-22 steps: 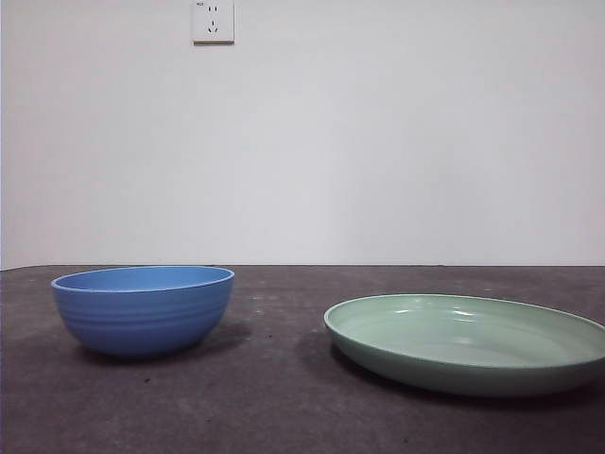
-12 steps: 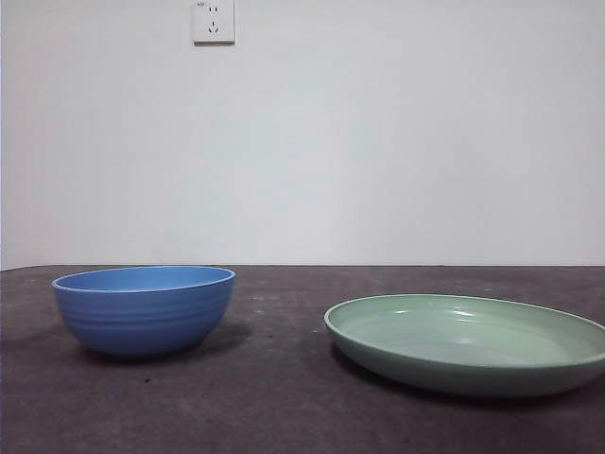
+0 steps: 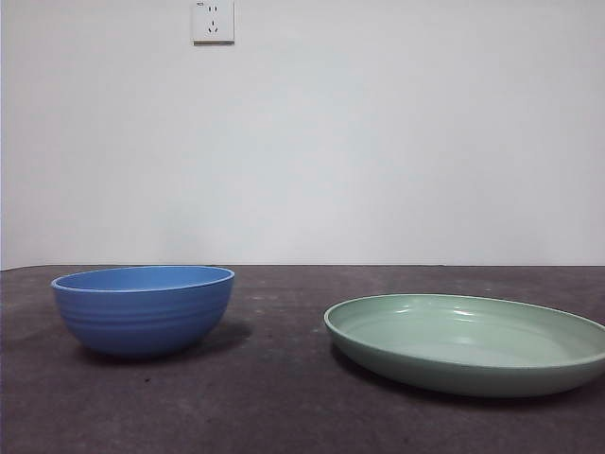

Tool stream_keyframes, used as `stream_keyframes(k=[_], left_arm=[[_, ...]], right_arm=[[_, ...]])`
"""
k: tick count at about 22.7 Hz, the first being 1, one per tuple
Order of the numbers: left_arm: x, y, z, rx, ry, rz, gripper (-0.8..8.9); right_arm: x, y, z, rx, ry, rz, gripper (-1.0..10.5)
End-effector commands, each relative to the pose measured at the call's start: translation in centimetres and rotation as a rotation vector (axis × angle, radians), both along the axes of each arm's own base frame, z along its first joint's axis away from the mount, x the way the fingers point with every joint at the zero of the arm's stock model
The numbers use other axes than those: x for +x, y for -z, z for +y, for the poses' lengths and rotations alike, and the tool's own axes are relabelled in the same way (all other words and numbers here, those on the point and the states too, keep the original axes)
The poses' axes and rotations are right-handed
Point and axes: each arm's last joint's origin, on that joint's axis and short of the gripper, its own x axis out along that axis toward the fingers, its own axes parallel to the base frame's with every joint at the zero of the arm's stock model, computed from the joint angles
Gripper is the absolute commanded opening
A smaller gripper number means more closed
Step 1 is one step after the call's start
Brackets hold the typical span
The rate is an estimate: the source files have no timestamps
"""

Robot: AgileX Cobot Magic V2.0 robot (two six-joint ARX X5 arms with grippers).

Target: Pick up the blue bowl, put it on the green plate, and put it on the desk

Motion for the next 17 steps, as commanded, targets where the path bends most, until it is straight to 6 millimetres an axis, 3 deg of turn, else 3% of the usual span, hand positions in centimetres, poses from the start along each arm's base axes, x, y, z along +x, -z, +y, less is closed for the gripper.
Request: stream_keyframes(k=[1, 11, 15, 17], left_arm=[[0.6, -0.9, -0.2, 0.045, 0.073, -0.016, 0.07], [1.8, 0.8, -0.8, 0.123, 0.169, 0.115, 0.16], [1.8, 1.0, -0.8, 0.131, 0.178, 0.128, 1.06], [1.9, 1.0, -0.8, 0.133, 0.179, 0.123, 1.90]], right_arm=[[0.7, -0.9, 0.1, -0.044, -0.093, 0.002, 0.1], [2.0, 0.0, 0.2, -0.086, -0.172, 0.118, 0.1], [2.1, 0.0, 0.2, -0.088, -0.171, 0.122, 0.2], [2.1, 0.0, 0.2, -0.090, -0.171, 0.117, 0.7]])
